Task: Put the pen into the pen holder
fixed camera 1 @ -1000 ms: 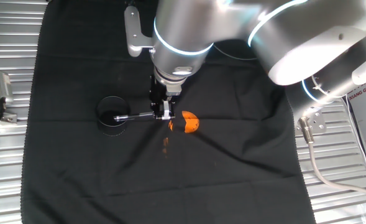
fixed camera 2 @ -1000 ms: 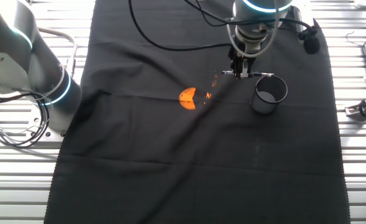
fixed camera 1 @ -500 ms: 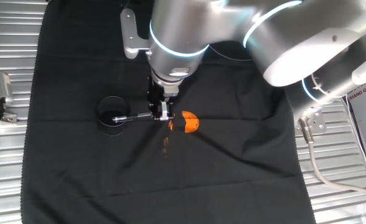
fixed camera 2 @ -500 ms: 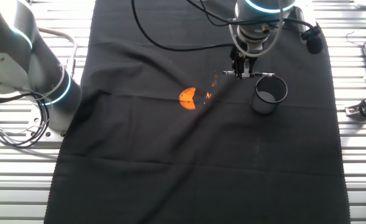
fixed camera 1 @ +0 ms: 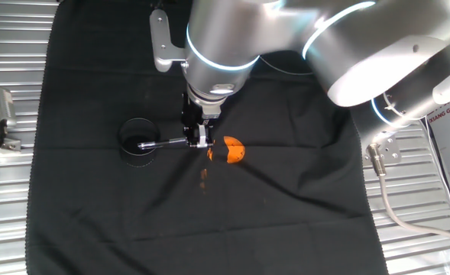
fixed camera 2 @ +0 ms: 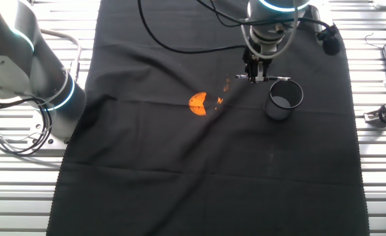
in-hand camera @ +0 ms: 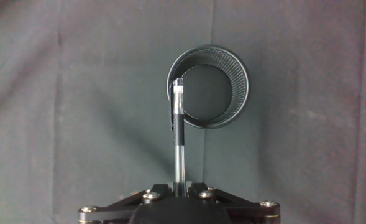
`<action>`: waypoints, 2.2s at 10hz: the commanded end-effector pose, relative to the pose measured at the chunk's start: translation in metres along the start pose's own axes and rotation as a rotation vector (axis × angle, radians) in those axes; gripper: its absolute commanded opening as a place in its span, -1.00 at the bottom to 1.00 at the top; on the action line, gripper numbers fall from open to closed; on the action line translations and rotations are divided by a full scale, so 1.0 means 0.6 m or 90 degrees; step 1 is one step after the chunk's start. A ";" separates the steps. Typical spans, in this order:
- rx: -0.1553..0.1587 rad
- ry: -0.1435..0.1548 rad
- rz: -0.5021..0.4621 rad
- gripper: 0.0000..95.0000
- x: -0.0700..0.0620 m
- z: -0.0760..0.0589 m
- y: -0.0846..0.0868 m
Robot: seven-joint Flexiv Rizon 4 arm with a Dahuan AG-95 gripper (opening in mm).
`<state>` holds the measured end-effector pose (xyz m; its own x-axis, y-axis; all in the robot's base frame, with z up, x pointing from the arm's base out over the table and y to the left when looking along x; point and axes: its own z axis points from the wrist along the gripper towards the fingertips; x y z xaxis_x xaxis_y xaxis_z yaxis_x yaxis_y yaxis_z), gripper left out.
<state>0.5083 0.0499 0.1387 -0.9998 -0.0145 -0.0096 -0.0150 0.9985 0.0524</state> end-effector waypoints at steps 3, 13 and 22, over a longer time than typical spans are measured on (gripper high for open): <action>0.003 0.000 -0.012 -1.00 0.001 0.000 0.000; 0.110 0.074 -0.003 -1.00 0.001 0.000 0.000; 0.104 0.069 -0.002 -1.00 0.000 0.001 0.000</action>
<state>0.5082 0.0491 0.1382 -0.9949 -0.0160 0.1000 -0.0270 0.9936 -0.1100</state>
